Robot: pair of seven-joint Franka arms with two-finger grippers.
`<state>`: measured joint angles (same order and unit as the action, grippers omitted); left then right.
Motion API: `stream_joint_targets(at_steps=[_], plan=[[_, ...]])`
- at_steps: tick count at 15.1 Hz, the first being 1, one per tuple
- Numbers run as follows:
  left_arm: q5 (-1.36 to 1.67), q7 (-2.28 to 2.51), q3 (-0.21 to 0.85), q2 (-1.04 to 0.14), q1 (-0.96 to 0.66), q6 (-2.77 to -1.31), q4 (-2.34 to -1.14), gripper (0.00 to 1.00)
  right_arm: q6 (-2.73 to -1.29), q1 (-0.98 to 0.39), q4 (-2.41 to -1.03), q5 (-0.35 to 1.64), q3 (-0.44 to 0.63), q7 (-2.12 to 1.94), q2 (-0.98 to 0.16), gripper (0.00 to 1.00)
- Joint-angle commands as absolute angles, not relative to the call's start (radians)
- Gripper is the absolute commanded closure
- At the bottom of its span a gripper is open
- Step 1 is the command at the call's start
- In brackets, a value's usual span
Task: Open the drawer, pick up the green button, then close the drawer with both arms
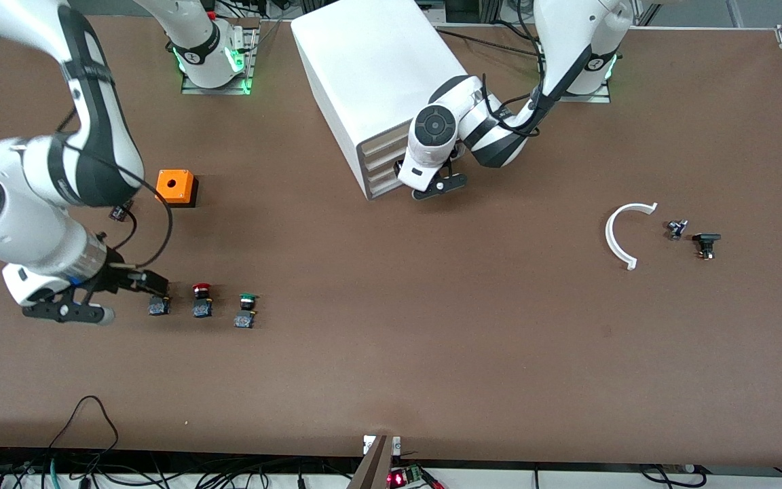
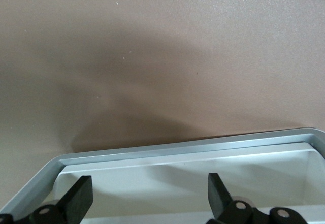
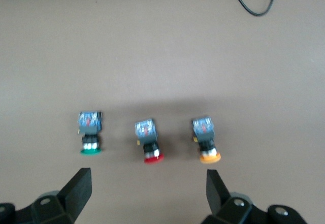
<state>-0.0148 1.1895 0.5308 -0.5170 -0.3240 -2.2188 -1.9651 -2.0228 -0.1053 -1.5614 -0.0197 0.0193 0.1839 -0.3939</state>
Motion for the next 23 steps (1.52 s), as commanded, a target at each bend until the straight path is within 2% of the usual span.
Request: stream_joint_targets(at_steps=[1,5,10,14,17,19,23], plan=[[-0.011,1.169,0.535,-0.457,-0.299,-2.131,-1.936,0.0,-1.892,-0.104,-1.634,-0.021,0.017,0.179,-0.232,0.0],[-0.012,0.927,0.534,-0.396,-0.178,-1.884,-1.794,0.0,-1.734,-0.104,-1.631,-0.018,0.017,0.179,-0.111,0.0],[-0.012,0.49,0.532,-0.333,0.015,-1.701,-1.654,0.0,-1.648,-0.104,-1.605,-0.011,0.02,0.173,-0.046,0.0],[-0.014,0.201,0.525,-0.262,0.153,-1.657,-1.599,0.0,-1.49,-0.107,-1.464,-0.006,0.014,0.186,-0.086,0.0],[-0.13,0.149,0.532,-0.235,0.181,-1.609,-1.54,0.0,-1.488,-0.106,-1.476,0.006,0.015,0.184,-0.063,0.0],[-0.172,0.1,0.512,-0.169,0.167,-1.615,-1.539,0.0,-1.496,-0.106,-1.514,0.006,0.017,0.179,-0.032,0.0],[-0.043,0.086,0.217,-0.06,0.017,-1.646,-1.589,0.0,-1.612,-0.106,-1.689,-0.002,0.017,0.178,0.086,0.0]])
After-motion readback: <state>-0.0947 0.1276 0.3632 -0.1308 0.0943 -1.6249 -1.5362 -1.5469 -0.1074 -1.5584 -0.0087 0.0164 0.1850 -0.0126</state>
